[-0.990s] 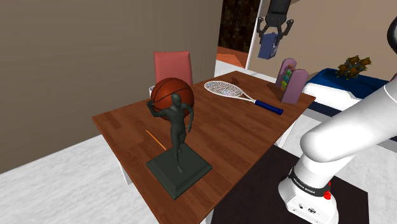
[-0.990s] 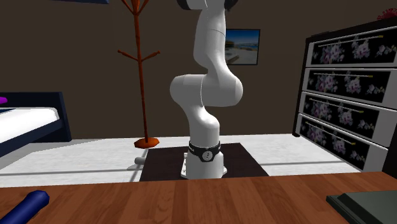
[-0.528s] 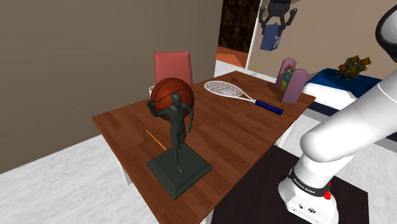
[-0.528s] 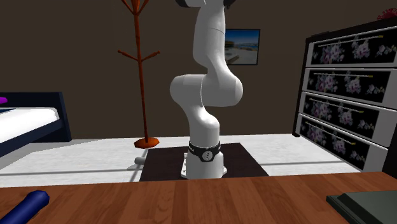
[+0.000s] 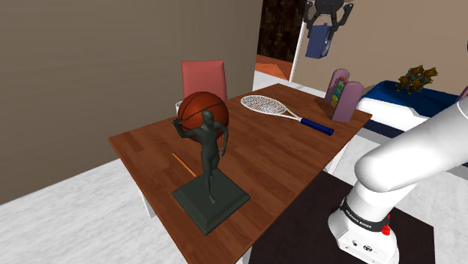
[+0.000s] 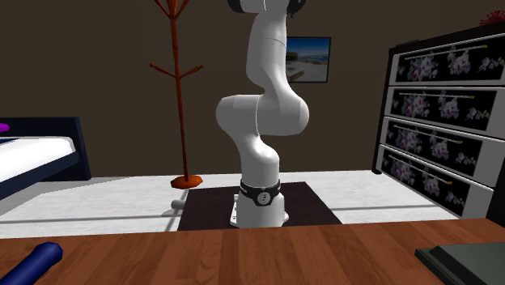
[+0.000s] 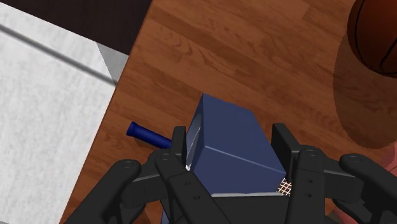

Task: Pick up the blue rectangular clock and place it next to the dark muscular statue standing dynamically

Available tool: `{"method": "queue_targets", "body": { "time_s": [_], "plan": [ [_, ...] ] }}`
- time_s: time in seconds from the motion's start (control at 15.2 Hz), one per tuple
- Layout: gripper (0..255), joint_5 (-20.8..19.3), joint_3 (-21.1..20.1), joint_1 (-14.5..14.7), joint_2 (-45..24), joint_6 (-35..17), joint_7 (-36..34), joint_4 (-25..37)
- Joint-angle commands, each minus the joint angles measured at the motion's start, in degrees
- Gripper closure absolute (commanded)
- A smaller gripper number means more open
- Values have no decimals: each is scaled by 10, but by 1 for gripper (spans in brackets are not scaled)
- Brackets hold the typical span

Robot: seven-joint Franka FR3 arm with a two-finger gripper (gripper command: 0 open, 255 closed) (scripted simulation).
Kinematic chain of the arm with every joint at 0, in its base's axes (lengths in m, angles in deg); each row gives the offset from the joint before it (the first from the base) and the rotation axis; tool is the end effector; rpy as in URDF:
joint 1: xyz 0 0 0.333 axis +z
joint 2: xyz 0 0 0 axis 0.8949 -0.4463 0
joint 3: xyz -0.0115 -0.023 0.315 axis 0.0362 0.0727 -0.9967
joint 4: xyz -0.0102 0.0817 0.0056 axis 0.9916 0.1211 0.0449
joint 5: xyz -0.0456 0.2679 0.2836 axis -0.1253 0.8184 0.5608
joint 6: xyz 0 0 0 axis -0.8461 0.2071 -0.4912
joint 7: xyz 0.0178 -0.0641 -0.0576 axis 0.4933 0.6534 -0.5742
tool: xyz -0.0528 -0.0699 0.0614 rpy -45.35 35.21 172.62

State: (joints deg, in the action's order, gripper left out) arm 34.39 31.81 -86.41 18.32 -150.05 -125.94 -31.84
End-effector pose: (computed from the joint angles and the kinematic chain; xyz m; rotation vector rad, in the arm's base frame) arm 0.3459 -0.1267 0.7663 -2.6478 1.6789 -0.0012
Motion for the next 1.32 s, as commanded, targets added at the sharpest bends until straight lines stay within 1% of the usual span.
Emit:
{"method": "queue_targets", "body": {
  "time_s": [0.0, 0.26, 0.59, 0.92, 1.25],
  "plan": [
    [255, 8, -16, 6, 26, 5, -24, -21],
    [255, 30, -52, 17, 69, 15, -74, -51],
    [255, 63, -98, 30, 111, 30, -138, -74],
    [255, 102, -148, 41, 141, 44, -205, -80],
    [255, 144, -203, 48, 157, 56, -276, -70]
  ]
}}
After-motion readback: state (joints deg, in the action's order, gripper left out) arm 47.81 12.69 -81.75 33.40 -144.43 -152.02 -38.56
